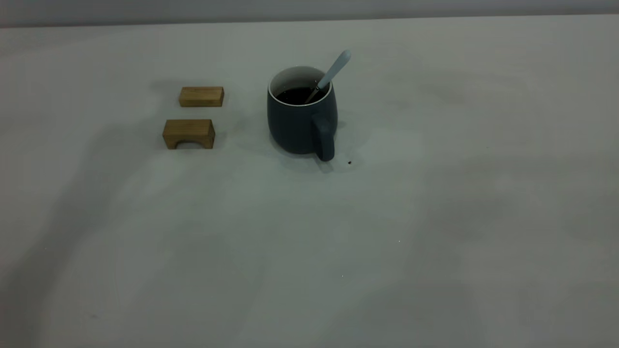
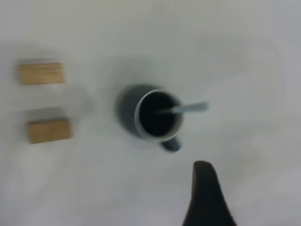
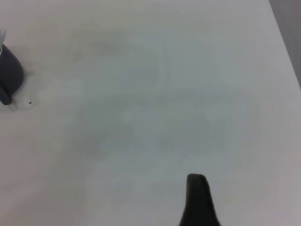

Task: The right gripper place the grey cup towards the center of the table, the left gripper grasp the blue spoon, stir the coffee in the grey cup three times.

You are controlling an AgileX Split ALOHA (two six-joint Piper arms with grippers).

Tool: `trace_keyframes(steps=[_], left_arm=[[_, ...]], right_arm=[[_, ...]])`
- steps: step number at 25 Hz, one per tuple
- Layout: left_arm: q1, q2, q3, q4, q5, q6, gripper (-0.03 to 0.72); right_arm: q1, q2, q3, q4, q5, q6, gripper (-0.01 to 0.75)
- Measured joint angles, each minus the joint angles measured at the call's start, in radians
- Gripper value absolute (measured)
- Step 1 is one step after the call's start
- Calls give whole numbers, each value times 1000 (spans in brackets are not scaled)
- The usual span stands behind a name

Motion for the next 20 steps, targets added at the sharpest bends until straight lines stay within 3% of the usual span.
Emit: trace_keyframes(steps=[9,20], left_arm=[[-1,-347,332,234,0,-20,557],[2,-902,889,259,0,0,557]], right_arm=[[0,0,0,0,0,-1,587],[0,0,0,0,0,-1,587]])
